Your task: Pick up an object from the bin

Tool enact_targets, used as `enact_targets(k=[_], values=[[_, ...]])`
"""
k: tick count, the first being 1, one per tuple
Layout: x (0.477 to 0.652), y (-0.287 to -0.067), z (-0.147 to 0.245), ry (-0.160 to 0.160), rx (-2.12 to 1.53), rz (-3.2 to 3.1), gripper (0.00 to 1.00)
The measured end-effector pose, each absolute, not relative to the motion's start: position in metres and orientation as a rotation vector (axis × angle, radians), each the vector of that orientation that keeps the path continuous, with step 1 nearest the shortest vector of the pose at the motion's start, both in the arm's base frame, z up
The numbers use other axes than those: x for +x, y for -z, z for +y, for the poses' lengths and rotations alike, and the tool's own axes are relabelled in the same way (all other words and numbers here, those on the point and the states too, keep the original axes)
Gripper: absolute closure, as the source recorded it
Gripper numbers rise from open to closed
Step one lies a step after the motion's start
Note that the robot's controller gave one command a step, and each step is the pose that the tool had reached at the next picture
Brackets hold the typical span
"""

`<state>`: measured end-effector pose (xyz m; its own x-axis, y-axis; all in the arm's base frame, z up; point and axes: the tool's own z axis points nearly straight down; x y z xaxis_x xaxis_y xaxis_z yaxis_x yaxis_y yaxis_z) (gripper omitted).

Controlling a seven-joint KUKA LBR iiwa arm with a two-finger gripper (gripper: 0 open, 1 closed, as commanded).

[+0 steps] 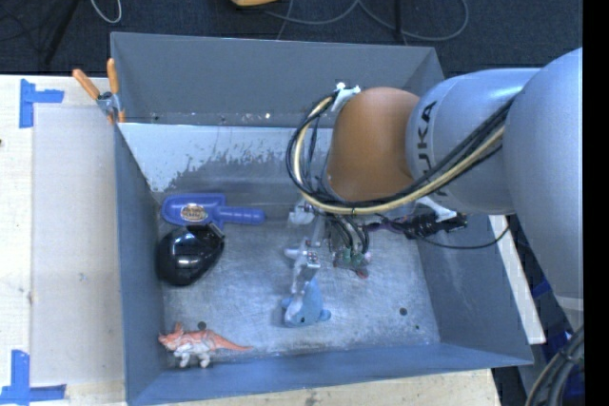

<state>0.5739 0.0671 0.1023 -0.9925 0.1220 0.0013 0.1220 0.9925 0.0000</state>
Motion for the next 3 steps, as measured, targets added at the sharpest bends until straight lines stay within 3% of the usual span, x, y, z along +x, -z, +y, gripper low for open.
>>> enact_targets(k=[1, 2, 3], values=[[0.526, -0.075, 0.042, 0.004, 0.105, -3.157, 1.0], [0.526, -0.075, 0.042, 0.004, 0.104, -3.157, 1.0], [0.515, -0.117, 0.044, 0.0, 0.12, -3.132, 1.0]])
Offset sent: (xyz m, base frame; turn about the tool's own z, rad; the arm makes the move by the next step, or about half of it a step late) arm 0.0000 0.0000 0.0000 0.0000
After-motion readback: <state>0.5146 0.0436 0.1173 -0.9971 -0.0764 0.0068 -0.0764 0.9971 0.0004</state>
